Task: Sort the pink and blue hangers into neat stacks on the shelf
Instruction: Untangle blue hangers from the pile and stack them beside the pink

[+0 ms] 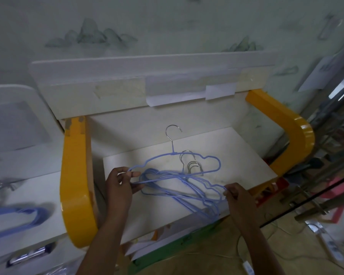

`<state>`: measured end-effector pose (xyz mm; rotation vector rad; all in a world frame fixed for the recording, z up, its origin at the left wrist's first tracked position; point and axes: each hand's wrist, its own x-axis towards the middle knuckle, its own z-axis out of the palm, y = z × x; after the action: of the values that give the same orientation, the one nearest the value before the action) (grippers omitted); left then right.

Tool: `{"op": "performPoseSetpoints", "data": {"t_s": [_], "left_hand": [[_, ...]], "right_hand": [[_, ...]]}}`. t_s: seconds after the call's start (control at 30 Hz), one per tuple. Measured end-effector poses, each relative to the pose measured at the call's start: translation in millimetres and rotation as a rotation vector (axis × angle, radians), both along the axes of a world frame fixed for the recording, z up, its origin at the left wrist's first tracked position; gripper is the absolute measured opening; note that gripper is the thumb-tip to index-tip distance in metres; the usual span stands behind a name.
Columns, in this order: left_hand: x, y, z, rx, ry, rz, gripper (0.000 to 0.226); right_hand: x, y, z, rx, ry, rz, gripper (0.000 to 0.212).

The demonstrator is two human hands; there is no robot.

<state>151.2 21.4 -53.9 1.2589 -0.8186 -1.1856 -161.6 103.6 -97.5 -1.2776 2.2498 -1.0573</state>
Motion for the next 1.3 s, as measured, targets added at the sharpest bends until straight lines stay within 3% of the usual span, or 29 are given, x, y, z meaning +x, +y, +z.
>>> {"op": "performPoseSetpoints", "data": {"t_s": [0.13, 0.27, 0.57, 0.87, 1.0, 1.13, 1.2, 1.3], "left_hand": [[3.7, 7.3, 4.1, -0.014, 0.007, -0.025, 0.011], [7.2, 15.0, 8.2, -0.013, 0.031, -0.048, 0.010], [5.8, 51.4, 26.6, -0.079, 0.003, -0.031, 0.010], [-5.8, 130.4, 42.4, -0.111, -0.028, 0.052, 0.013], [-3.1, 178.3, 45.5, -0.125, -0.021, 0.112, 0.012], [14.2, 221.1, 45.7, -0.147, -0.026, 0.208, 0.012], [28.4, 236.7, 45.3, -0.141, -0.040, 0.255, 0.011], [50.7, 256.4, 50.6, -0.145, -0.040, 0.313, 0.013]], "right_hand": [[10.8, 12.8, 10.8, -0.102, -0.300, -0.087, 0.020], [14.6, 30.4, 16.9, -0.178, -0.461, -0.126, 0.015], [0.9, 70.0, 32.7, -0.192, -0.465, -0.062, 0.024], [-20.2, 128.3, 62.6, -0.276, -0.595, 0.077, 0.016], [-21.9, 154.1, 62.4, -0.223, -0.720, 0.136, 0.012], [-9.0, 168.9, 55.3, -0.183, -0.722, 0.249, 0.005], [1.5, 172.4, 53.9, -0.160, -0.741, 0.294, 0.017], [23.5, 175.5, 59.1, -0.154, -0.741, 0.353, 0.019]]}}
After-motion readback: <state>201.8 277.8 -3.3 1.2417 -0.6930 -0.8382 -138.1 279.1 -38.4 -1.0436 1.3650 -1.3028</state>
